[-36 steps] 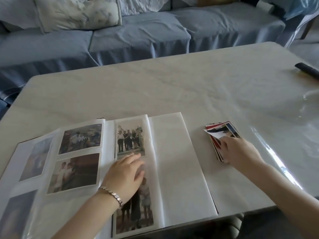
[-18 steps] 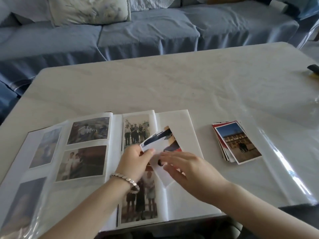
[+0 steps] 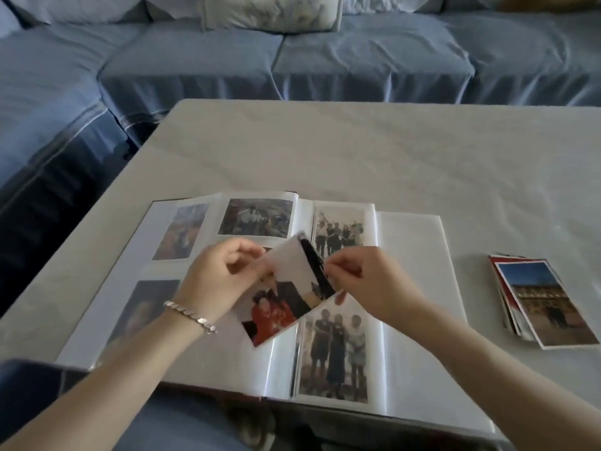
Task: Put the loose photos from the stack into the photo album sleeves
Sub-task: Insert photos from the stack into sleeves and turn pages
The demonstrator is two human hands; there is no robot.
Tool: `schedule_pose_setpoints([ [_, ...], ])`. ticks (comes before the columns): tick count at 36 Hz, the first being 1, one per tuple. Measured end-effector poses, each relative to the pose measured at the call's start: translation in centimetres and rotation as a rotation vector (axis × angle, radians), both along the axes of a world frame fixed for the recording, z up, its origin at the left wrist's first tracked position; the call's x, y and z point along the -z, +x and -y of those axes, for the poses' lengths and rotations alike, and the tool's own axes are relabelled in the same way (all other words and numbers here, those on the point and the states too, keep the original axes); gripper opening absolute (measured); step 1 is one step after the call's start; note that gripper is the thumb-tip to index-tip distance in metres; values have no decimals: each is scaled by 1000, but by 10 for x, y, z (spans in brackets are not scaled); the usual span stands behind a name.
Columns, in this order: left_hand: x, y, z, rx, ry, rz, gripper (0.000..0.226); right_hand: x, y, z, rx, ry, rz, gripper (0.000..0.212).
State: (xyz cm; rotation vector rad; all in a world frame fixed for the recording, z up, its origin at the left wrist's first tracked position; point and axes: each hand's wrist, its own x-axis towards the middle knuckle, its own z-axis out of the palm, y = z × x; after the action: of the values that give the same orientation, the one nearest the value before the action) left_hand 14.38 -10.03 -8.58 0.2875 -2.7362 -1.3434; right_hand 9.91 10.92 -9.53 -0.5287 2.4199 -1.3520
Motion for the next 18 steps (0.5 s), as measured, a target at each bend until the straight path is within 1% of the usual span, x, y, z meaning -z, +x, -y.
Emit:
schedule_pose_setpoints([
  [3,5,5,19,-197,105,41,40,2,1,19,107,-173,90,20],
  [5,10,9,30,-327,279,90,45,1,3,32,137,-260,187,16],
  [7,14,14,38,-373,420,127,44,0,6,44,111,-302,253,13],
  [8,16,17,41,-359,424,138,42,0,7,50,74,-296,273,12],
  [10,21,23,49,-330,347,141,36,1,10,61,-9,-247,289,13],
  [11,24,25,53,-342,302,136,34,1,10,66,-39,-209,271,14],
  [12,27,27,57,-363,278,128,33,3,10,69,-55,-149,210,15],
  [14,33,31,66,-399,273,98,30,8,7,72,-63,13,-14,18],
  [15,35,34,71,-399,240,80,28,10,4,73,-80,88,-129,22],
  [16,37,37,75,-388,190,67,27,11,0,73,-120,156,-220,26],
  [18,42,43,84,-354,137,37,33,16,-8,75,-249,308,-298,38],
])
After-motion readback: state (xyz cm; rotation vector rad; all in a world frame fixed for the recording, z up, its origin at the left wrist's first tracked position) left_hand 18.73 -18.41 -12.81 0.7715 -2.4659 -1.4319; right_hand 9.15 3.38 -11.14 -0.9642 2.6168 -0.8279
